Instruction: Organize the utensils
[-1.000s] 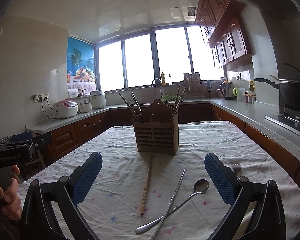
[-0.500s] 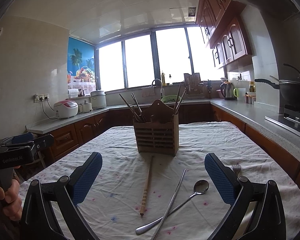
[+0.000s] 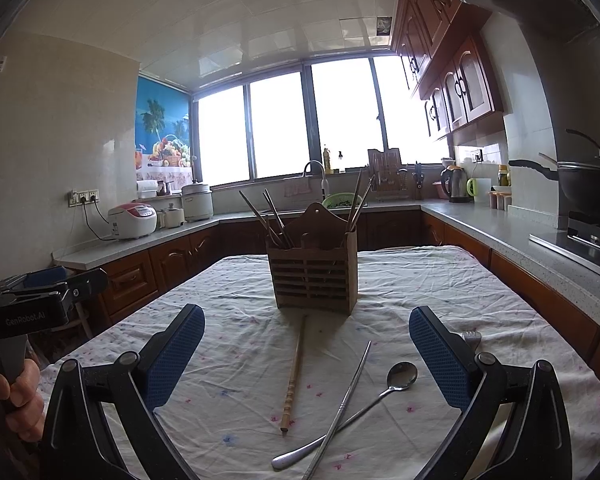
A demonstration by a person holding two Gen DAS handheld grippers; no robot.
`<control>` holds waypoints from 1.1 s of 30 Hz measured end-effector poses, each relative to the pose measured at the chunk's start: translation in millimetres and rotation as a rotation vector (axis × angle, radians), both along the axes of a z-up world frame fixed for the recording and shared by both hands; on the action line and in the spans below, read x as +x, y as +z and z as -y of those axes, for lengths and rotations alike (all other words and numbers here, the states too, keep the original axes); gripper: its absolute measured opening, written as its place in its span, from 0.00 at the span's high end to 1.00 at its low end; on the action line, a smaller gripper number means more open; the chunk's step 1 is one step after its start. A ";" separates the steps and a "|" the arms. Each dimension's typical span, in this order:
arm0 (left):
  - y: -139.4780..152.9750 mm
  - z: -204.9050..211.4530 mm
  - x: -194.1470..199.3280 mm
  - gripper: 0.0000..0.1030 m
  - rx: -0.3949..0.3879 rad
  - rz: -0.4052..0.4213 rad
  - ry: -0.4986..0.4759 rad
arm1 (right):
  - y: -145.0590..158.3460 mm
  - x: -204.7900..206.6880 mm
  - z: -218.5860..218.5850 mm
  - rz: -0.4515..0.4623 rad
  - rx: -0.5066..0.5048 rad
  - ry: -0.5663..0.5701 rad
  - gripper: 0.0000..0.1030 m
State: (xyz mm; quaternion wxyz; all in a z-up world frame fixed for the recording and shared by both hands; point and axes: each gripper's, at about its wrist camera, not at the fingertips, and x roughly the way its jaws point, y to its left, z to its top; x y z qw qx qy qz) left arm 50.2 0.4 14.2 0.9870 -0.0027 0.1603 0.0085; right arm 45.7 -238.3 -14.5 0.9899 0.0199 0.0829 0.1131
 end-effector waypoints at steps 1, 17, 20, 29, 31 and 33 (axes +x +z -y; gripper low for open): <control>0.1 -0.1 -0.1 0.00 0.000 0.001 0.002 | -0.6 -0.8 0.1 0.001 0.000 0.001 0.00; 2.9 0.5 -0.4 0.00 0.007 0.011 0.007 | -0.3 -2.1 -1.9 0.007 -0.002 0.002 0.00; 3.4 1.4 -0.2 0.00 0.012 0.014 0.006 | 1.1 -2.4 -3.9 0.011 -0.002 0.004 0.00; 3.9 2.6 -0.6 0.00 0.012 0.010 0.002 | 1.0 -2.6 -4.1 0.010 -0.001 0.004 0.00; 4.1 3.1 -0.2 0.00 0.013 0.010 0.001 | 1.0 -2.6 -4.1 0.010 -0.001 0.004 0.00; 3.8 3.1 0.1 0.00 0.012 0.009 -0.001 | 1.1 -2.6 -4.4 0.011 -0.002 0.004 0.00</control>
